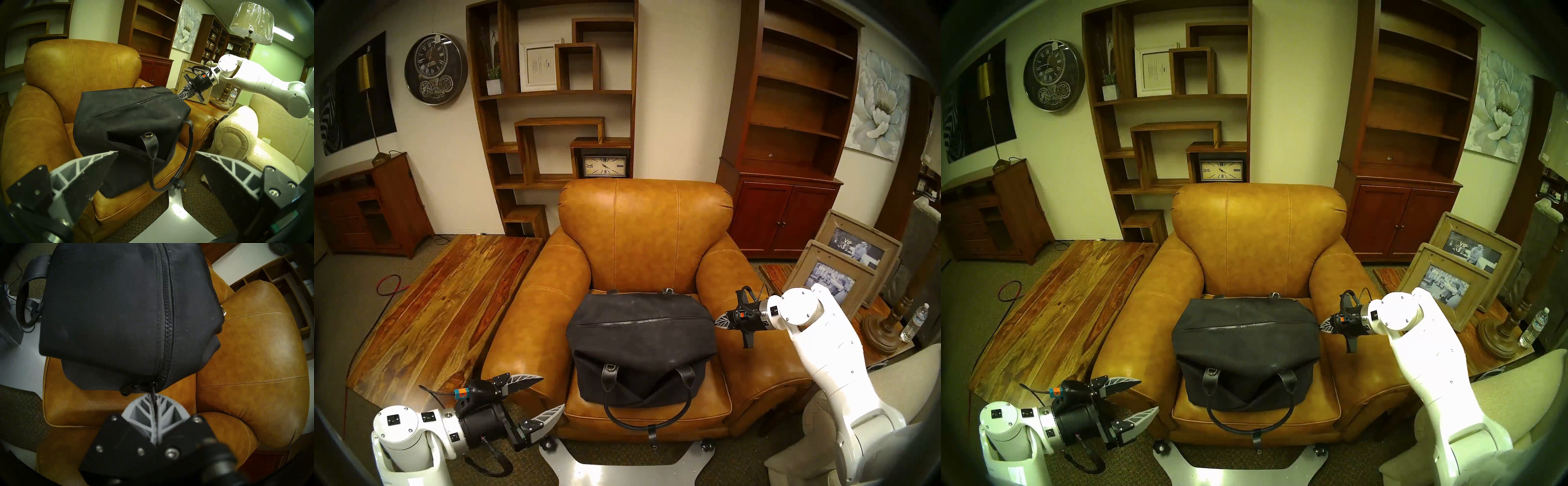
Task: Open a bag with a zipper
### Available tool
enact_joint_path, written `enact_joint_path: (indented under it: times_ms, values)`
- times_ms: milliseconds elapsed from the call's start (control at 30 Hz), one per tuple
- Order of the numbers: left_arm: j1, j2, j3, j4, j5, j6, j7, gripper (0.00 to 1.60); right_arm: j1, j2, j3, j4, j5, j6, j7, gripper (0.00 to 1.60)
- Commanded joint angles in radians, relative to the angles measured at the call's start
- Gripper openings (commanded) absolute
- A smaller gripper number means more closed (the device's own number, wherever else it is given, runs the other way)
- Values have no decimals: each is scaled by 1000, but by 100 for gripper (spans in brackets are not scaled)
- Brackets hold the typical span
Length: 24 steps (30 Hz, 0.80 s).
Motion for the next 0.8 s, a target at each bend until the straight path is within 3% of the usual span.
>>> enact_joint_path:
  times_ms: [0, 233, 433, 533, 767]
  values:
    - [-1, -1, 2, -11, -1, -3, -2, 160, 28, 17, 60, -116, 56, 54, 53, 0]
    - [-3, -2, 0, -10, 0, -3, -4, 160, 0, 13, 119, -163, 137, 131, 152, 0]
    - [-4, -5, -1, -12, 2, -3, -6, 160, -62, 14, 189, -216, 189, 255, 270, 0]
    - [-4, -6, -2, -12, 3, -3, -7, 160, -94, -21, 245, -242, 202, 316, 295, 0]
    - [-5, -8, -3, -13, 5, -4, -9, 160, -99, -114, 293, -247, 201, 449, 319, 0]
